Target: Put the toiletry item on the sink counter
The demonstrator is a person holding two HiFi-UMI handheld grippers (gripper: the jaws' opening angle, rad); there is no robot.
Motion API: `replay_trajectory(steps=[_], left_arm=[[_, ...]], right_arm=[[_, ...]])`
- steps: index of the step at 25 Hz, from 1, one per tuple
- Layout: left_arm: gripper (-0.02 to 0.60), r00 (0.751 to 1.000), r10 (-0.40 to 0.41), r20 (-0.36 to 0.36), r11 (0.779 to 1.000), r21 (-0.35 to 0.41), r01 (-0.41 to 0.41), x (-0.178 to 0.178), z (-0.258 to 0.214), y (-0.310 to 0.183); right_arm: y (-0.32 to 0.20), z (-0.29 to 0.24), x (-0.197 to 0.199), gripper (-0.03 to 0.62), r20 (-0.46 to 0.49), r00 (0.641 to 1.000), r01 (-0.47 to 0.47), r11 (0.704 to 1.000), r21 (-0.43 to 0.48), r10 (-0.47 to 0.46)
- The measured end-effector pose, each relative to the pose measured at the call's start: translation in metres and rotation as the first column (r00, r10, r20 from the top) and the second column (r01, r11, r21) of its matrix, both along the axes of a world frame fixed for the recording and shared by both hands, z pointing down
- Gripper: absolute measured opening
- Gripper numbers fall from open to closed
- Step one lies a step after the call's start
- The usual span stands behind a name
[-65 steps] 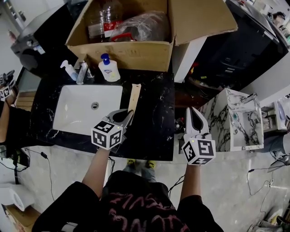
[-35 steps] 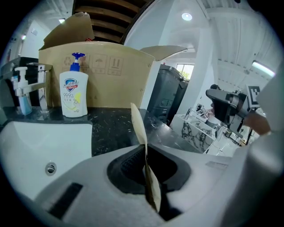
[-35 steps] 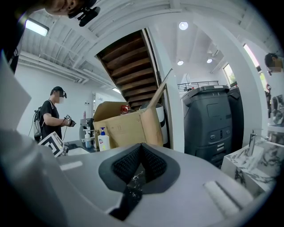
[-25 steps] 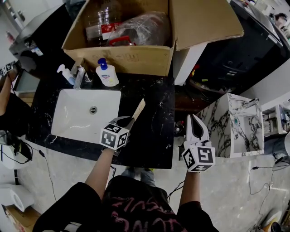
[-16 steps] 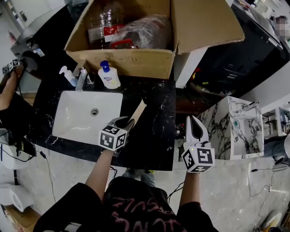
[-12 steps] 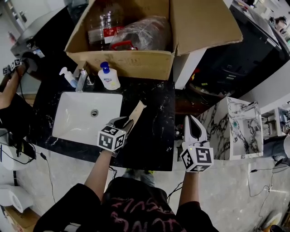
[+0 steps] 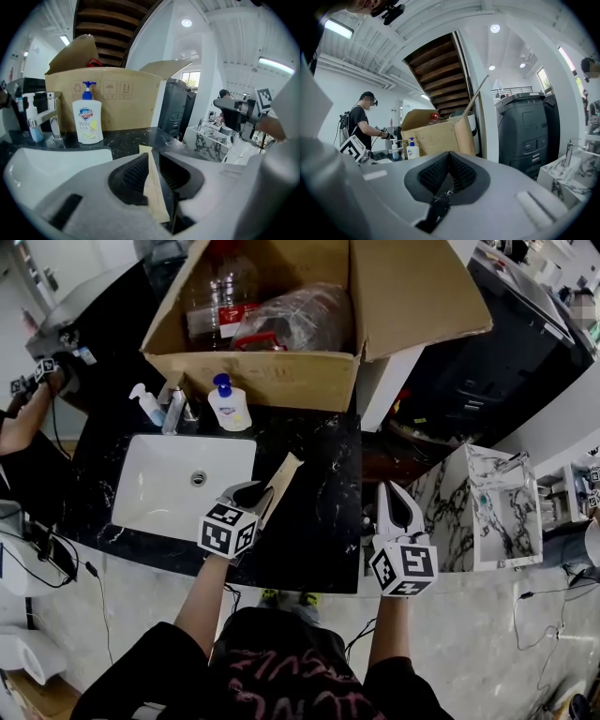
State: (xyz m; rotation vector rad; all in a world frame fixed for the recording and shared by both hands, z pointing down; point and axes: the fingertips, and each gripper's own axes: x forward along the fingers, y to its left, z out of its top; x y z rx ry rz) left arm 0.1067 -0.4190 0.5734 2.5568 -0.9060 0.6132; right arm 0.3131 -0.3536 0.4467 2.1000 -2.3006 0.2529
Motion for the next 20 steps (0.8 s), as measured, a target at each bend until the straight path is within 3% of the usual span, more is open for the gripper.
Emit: replay_trajectory(steps=[8,10,20], left_arm=[[0.031,1.000,-0.011,-0.020,0.995,0.095,0.013,-0.012,-0.041,0.003],[-0.008,1.000,-0.018,-0.008,0.992,0.127,0.019,-0.017,-0.051,0.003],[-0.007,0.998,-0.047,-0.034,0.977,0.208,0.053,-0.034,-0.092,0.007]], right_arm=[[0.007,-0.013,-0.013,0.011,-0.010,1.000,0.012,1.000,0.010,-0.012],[0.009,-0.017,-0.012,0.011,-0.006,1.000,0.005,1.000,0.018,-0.005],[0.018,-0.037,-0.021,0.011,-0.028,1.000,0.016,0.998,0.055,-0.015]])
